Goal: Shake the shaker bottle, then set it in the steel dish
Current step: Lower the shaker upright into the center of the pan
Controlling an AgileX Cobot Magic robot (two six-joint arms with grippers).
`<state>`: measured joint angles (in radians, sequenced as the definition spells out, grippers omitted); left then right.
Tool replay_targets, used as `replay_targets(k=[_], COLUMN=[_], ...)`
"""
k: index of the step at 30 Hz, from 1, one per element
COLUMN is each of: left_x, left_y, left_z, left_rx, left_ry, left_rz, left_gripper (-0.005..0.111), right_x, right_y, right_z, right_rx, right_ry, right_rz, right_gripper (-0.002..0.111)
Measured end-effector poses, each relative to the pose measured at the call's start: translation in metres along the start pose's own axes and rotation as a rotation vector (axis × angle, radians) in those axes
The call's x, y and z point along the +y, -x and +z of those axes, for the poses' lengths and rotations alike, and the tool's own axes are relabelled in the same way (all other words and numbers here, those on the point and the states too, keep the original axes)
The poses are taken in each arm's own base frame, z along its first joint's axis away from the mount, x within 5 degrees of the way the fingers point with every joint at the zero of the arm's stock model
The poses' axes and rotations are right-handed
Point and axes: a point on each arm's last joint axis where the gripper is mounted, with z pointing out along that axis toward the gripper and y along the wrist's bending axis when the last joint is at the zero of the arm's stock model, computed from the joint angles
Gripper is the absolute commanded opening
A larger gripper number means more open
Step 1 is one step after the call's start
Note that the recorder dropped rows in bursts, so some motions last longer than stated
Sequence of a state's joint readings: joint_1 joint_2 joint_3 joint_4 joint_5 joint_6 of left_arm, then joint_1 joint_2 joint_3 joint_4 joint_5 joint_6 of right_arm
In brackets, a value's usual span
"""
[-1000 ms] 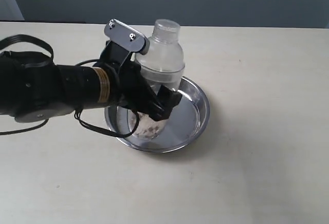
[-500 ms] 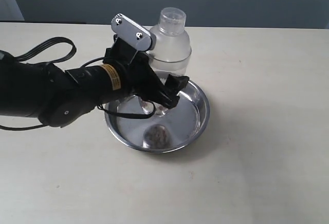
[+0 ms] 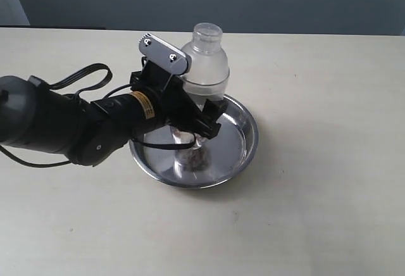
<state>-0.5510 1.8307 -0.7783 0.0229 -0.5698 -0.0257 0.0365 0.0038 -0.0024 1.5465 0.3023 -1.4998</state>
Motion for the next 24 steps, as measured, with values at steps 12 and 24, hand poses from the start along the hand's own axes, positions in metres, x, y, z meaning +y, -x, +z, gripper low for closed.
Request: replay_targets(k=[12, 24], left_x=[0.003, 0.002], left_y=[-0.018, -0.019], left_z=[0.014, 0.016], left_rx=[0.002, -0.011], left_ry=[0.035, 0.007], left_rz=[-0.073, -0.071], left_gripper=[0.000, 0.000], right_x=[0.000, 0.000], right_y=[0.000, 0.000], right_z=[0.000, 0.000], right_rx=[0.000, 0.000], right_ry=[0.000, 0.000], right_rz=[0.000, 0.000], right_gripper=[-0.001, -0.001])
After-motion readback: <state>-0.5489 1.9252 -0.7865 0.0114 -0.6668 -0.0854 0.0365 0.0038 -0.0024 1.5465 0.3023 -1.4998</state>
